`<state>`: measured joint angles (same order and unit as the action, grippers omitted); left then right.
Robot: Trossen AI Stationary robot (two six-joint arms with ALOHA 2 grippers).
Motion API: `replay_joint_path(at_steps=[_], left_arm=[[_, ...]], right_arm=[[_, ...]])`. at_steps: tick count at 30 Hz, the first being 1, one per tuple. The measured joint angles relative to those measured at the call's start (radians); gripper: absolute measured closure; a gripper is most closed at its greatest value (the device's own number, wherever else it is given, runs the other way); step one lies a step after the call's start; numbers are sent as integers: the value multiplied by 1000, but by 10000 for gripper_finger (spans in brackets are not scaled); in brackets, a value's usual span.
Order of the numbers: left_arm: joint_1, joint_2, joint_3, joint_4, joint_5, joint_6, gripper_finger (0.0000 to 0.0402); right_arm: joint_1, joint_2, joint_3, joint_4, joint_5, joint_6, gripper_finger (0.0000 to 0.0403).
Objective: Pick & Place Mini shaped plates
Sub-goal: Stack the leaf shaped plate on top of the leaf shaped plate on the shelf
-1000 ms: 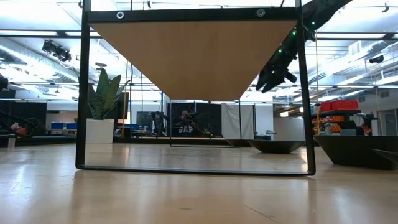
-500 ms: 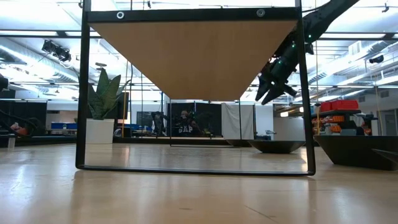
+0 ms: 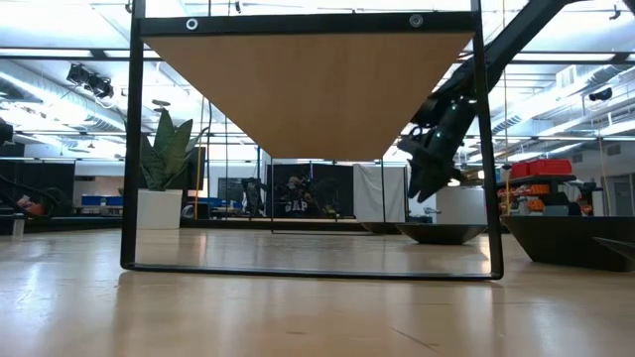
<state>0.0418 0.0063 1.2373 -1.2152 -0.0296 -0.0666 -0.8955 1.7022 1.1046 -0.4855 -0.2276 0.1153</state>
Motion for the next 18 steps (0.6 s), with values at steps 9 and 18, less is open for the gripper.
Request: replay_joint_path(at_steps=[9,18], left_arm=[[0,0,0,0,0,0,387],[0,0,0,0,0,0,387]], right_arm=[[0,72,0,100,2,-80,254],[0,123,0,135,21,-98,254]])
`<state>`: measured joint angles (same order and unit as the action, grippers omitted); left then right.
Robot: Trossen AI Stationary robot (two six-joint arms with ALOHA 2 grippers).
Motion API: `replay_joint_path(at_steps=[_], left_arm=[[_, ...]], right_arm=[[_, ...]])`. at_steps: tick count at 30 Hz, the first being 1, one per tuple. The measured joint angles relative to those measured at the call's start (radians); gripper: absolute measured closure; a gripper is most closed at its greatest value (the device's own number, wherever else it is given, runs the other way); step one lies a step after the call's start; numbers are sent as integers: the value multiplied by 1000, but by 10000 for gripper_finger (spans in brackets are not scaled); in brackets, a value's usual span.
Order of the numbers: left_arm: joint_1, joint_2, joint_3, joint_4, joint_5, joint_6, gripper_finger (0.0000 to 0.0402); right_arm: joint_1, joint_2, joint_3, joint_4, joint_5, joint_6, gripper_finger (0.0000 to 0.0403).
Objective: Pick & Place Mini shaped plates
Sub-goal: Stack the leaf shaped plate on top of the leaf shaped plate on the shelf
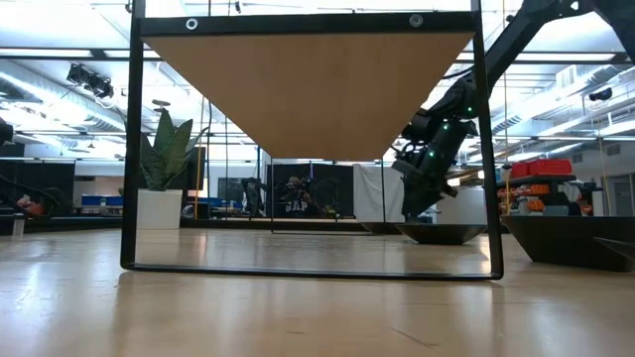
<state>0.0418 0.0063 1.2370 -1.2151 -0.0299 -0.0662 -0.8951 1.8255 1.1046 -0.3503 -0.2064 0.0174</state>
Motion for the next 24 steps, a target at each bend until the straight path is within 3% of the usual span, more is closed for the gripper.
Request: replay_joint_path(at_steps=[14,24], left_arm=[[0,0,0,0,0,-1,387],[0,0,0,0,0,0,387]], right_arm=[[0,16,0,21,97,-35,254],[1,16,0,25,-20,38,254]])
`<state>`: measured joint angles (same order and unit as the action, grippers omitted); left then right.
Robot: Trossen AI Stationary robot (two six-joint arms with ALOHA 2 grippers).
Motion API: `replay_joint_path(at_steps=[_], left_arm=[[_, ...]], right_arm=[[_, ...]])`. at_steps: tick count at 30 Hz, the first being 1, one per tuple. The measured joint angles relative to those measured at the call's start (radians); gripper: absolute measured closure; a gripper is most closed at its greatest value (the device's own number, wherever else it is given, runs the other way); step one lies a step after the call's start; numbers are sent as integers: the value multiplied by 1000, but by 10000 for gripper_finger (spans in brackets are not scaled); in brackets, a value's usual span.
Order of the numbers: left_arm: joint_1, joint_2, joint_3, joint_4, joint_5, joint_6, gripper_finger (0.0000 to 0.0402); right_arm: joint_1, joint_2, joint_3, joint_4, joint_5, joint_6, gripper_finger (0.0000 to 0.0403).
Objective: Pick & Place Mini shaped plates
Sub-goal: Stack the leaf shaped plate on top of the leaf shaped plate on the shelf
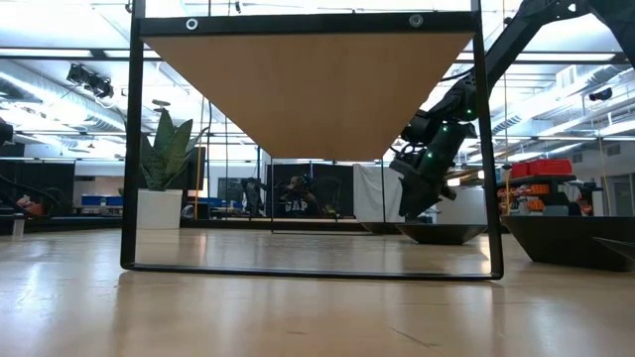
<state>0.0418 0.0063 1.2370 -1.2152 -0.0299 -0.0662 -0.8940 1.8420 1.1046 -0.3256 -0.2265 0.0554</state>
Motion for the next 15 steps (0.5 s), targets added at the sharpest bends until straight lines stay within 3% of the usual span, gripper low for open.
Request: replay_joint_path(at_steps=[6,15], left_arm=[[0,0,0,0,0,0,387],[0,0,0,0,0,0,387]], right_arm=[[0,-1,0,-12,-52,16,251],[0,0,0,4,-44,11,201]])
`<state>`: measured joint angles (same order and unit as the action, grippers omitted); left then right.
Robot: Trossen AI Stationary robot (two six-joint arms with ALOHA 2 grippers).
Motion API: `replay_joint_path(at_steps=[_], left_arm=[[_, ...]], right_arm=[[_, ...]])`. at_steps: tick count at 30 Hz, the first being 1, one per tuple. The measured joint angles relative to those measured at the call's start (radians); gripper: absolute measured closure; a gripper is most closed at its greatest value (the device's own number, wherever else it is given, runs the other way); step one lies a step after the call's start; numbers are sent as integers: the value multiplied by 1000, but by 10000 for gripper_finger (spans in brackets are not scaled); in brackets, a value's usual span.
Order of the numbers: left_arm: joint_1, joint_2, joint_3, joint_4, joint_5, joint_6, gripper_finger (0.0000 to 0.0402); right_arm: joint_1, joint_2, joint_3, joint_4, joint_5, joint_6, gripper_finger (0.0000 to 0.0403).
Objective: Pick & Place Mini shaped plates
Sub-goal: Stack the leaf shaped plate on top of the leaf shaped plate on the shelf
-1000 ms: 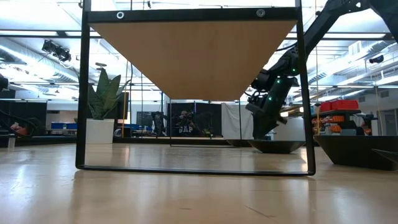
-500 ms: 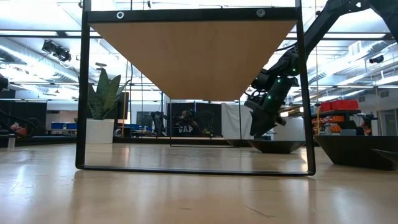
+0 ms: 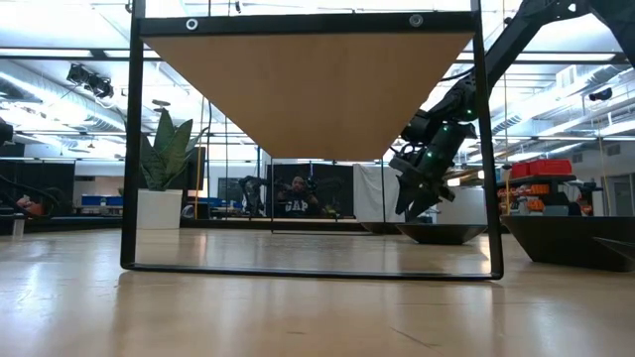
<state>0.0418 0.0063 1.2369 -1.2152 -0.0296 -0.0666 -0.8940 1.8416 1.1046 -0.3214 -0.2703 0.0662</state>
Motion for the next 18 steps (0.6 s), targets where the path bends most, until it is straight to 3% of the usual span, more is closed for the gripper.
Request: replay_joint_path(at_steps=[18], left_arm=[[0,0,0,0,0,0,387]], right_arm=[[-8,51,0,37,26,5,195]])
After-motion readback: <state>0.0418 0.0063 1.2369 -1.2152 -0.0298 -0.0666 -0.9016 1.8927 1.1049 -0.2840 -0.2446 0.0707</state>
